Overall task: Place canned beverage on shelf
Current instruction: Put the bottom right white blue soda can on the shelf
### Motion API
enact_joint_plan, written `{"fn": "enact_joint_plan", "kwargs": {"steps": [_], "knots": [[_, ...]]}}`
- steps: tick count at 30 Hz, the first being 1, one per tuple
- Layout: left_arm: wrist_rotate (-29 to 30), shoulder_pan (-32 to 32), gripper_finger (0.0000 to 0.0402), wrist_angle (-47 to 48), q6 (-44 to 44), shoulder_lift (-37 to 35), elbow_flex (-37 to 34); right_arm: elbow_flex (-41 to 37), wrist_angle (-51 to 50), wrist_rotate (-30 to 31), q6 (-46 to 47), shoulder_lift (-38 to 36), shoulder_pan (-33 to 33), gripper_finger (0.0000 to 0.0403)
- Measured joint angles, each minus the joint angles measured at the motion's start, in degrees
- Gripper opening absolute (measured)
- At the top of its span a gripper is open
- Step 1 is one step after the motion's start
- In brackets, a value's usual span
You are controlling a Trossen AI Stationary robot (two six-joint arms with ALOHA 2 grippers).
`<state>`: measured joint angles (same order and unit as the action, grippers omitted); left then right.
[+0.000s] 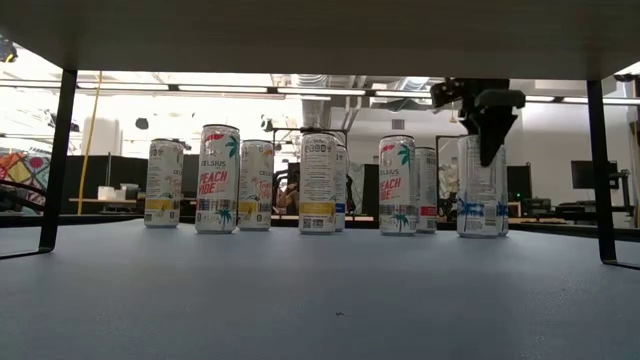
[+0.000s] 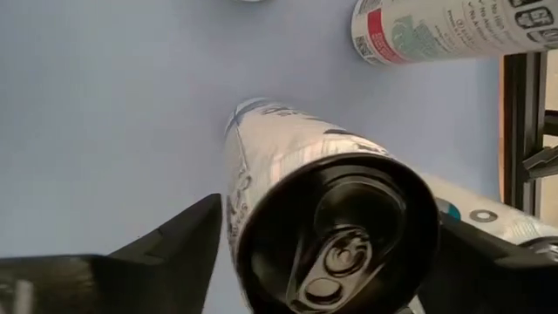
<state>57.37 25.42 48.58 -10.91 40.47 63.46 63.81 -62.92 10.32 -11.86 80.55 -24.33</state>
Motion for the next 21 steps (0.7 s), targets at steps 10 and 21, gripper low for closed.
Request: {"fn": "enact_joint_plan", "kwargs": {"steps": [10,21], "knots": [[0.0,0.01,0.0199,0.0,0.65,0.0,0.0,-0.02,1.87,-0.37,-0.24,-0.04,0.3,0.023],[0.0,0.01,0.0199,0.0,0.65,0.0,0.0,3.24,2.42,-1.28,2.44,0.13,2.07,0.0231]]}}
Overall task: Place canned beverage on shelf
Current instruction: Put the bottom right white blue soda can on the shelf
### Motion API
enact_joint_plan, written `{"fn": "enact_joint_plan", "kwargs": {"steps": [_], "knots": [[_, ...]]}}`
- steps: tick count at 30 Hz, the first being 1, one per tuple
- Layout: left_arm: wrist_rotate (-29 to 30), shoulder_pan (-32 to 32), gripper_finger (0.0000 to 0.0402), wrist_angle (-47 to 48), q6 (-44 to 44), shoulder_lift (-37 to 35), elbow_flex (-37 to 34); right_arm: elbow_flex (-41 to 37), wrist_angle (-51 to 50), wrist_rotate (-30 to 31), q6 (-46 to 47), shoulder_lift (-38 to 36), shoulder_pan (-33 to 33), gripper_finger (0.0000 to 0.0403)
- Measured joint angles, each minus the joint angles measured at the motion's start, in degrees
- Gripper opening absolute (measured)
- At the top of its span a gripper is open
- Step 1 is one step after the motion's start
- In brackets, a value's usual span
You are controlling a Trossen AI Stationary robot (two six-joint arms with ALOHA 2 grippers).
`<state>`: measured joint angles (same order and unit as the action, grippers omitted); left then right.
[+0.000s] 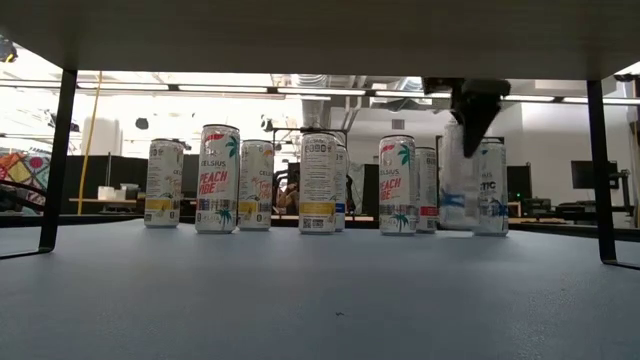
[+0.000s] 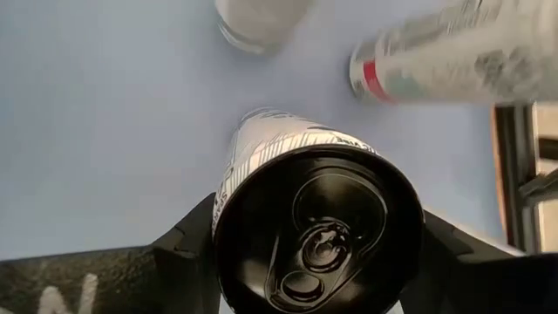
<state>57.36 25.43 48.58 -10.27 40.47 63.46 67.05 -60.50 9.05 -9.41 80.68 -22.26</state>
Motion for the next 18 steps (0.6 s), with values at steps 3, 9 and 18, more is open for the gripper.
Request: {"fn": "enact_joint_plan", "kwargs": {"steps": [3,9,18], "knots": [[0.0,0.0,0.0199,0.0,0.0,0.0,0.0,2.64,-1.13,-0.19,1.02,0.0,1.48,0.0231],[0.0,0.0,0.0199,0.0,-0.02,0.0,0.0,9.94,-6.42,0.08,5.44,0.0,5.42,0.0232],[-0.02,-0.02,0.0199,0.0,-0.46,0.02,0.0,21.97,-7.44,0.21,11.8,0.16,14.47,0.0232]]}}
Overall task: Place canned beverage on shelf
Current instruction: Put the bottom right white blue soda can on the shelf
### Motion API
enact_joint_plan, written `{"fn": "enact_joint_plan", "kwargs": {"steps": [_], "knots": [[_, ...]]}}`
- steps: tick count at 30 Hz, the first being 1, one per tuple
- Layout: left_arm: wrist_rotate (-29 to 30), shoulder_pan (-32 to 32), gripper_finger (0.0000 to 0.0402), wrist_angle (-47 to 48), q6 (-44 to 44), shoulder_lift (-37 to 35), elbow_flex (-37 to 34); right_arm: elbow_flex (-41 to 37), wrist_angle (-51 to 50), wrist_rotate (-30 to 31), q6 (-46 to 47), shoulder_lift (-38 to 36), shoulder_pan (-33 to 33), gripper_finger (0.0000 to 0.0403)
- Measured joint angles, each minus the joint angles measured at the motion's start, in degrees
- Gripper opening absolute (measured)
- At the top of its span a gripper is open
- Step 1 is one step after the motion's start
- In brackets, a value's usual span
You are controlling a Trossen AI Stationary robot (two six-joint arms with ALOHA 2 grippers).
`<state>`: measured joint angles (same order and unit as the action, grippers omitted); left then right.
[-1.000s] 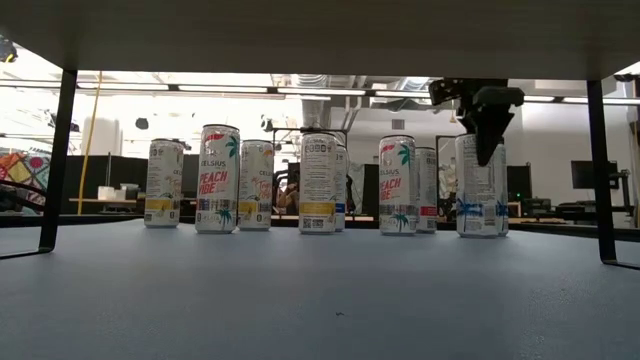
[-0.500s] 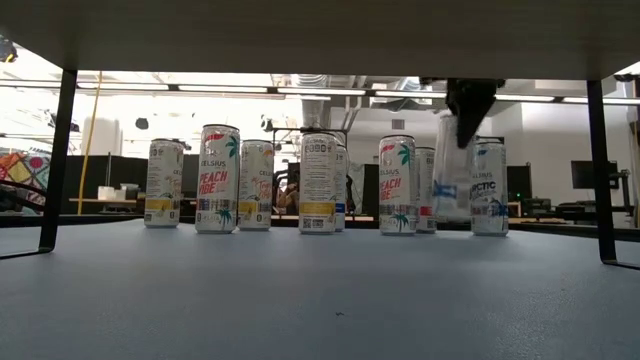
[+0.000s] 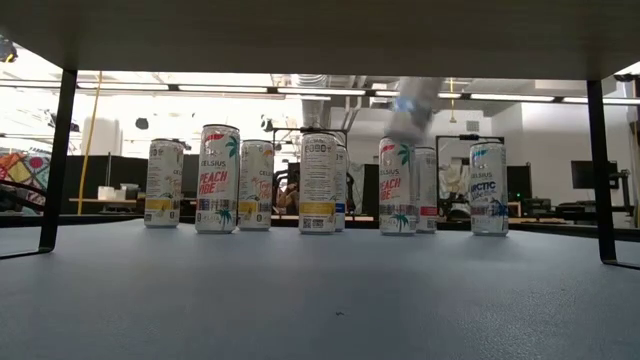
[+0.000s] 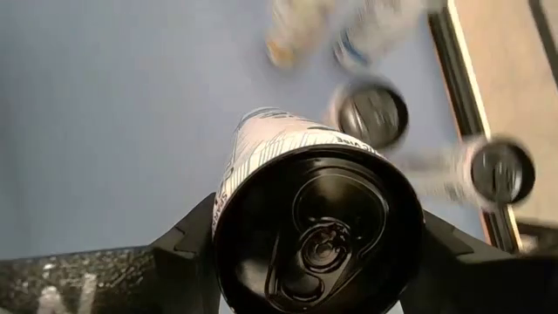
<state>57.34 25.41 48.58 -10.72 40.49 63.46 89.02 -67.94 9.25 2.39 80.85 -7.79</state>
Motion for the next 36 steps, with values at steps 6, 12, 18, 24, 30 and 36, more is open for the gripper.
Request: {"fn": "enact_joint_plan", "kwargs": {"steps": [6,12,18,24,30,36], "knots": [[0.0,0.02,0.0199,0.0,-0.3,-0.02,0.0,7.3,5.85,0.32,0.99,2.44,6.3,0.0232],[-1.5,0.0,0.0199,-0.02,-3.73,-0.02,0.0,14.44,9.88,0.34,-2.44,7.86,12.09,0.0232],[-8.89,0.0,0.0199,-4.12,-5.55,1.15,0.02,22.31,9.57,2.66,-8.55,14.96,16.23,0.0233],[-14.72,0.02,0.0199,-10.96,0.07,6.44,0.02,29.56,9.21,2.71,-13.77,21.9,18.13,0.0233],[-18.85,-0.22,0.0216,-15.97,5.6,12.8,0.0,35.77,8.03,2.67,-17.8,26.48,20.36,0.0233],[-24.62,-4.14,0.0247,-20.82,6.67,16.02,0.0,38.94,7.5,2.37,-19.01,28.34,22.4,0.0233]]}}
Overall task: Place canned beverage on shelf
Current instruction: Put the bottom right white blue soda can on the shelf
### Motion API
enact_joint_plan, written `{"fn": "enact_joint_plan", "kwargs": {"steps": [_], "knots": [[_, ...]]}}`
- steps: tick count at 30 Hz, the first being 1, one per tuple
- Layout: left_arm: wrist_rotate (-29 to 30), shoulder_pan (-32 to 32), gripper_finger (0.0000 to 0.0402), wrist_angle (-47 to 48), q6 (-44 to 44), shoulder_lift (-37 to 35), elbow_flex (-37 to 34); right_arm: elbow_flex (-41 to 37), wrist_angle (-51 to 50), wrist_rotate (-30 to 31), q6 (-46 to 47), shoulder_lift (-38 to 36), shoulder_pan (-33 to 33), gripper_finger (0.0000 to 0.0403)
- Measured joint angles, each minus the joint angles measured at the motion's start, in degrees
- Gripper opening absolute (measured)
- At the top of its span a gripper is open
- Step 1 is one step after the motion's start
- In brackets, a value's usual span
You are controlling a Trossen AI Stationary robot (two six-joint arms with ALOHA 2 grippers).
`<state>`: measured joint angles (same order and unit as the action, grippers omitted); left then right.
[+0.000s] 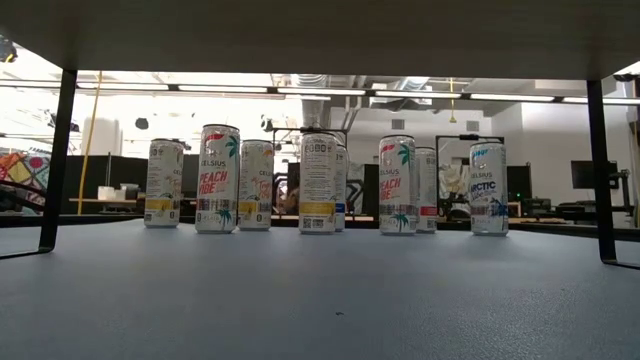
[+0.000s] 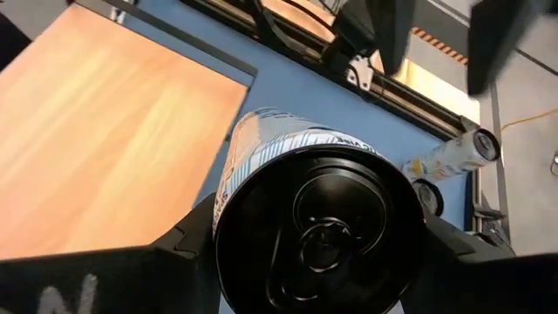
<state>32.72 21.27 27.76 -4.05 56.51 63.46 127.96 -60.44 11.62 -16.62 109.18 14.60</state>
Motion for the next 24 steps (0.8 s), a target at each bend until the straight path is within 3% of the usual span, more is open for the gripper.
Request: {"fn": "enact_joint_plan", "kwargs": {"steps": [4,8,16,24], "knots": [[-10.18,-2.68,0.0253,-1.72,-0.02,0.18,0.0,0.13,-3.7,-0.14,1.77,-0.11,1.31,0.0233],[-18.36,-4.4,0.0254,-2.05,-0.1,0.09,0.0,0.13,-11.69,0.06,9.26,-0.48,2.88,0.0233],[-20.05,-4.96,0.0254,-2.07,1.06,0.05,0.0,0.11,-29.13,0.29,24.72,-0.59,7.2,0.0233],[-19.94,-4.93,0.0254,-3.87,1.23,0.05,0.0,0.09,-29.71,1.06,31.62,-2.55,10.94,0.0233]]}}
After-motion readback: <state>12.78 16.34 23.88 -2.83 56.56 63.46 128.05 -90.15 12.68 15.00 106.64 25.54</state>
